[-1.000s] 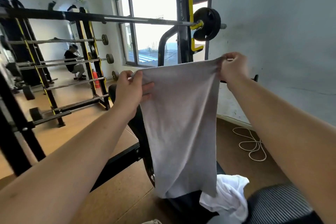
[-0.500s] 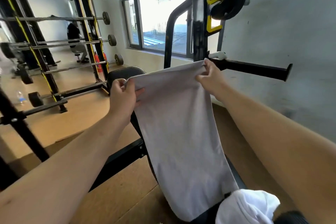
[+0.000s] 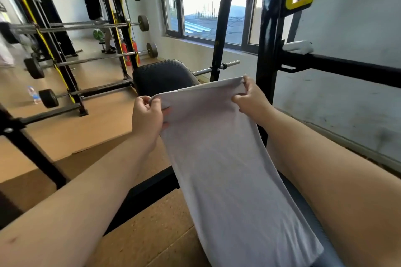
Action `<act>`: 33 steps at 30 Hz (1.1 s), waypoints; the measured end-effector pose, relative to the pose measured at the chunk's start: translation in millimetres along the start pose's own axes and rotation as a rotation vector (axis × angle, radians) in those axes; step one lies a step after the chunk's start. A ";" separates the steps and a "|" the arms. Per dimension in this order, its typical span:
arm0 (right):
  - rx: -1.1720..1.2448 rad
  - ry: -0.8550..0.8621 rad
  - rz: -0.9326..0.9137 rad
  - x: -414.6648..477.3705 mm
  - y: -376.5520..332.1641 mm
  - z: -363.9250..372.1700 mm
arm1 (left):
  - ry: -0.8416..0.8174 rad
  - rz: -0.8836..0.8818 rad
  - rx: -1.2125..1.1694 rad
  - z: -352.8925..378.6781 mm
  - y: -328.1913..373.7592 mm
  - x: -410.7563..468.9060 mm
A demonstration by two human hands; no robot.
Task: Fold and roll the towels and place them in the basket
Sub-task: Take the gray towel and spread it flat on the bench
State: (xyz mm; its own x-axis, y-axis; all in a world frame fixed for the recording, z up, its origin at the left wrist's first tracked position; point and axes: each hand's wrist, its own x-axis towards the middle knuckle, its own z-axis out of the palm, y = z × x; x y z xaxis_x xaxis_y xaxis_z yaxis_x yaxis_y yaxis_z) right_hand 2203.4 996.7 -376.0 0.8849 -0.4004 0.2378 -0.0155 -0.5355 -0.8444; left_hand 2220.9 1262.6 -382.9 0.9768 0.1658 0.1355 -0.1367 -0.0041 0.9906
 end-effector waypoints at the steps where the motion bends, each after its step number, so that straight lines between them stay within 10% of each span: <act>1: 0.000 -0.003 0.013 8.0 2.4 5.6 | 0.004 0.003 0.011 1.5 -4.3 6.2; 22: 0.084 0.257 0.147 135.6 17.4 104.3 | 0.118 -0.106 0.140 -19.5 -51.1 132.9; 26: 0.460 0.161 0.217 150.3 7.9 114.9 | 0.132 -0.116 0.037 -20.2 -48.7 137.9; 33: 0.210 -0.102 0.041 149.0 8.7 132.7 | 0.215 -0.006 0.334 -26.9 -53.5 152.0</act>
State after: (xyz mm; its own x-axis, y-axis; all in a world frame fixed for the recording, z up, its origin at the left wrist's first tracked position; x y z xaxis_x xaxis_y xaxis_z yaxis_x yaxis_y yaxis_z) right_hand 2396.8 1031.0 -411.7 0.9280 -0.3359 0.1610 0.0358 -0.3498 -0.9362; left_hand 2372.2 1314.6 -415.8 0.9159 0.3691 0.1576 -0.0352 -0.3172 0.9477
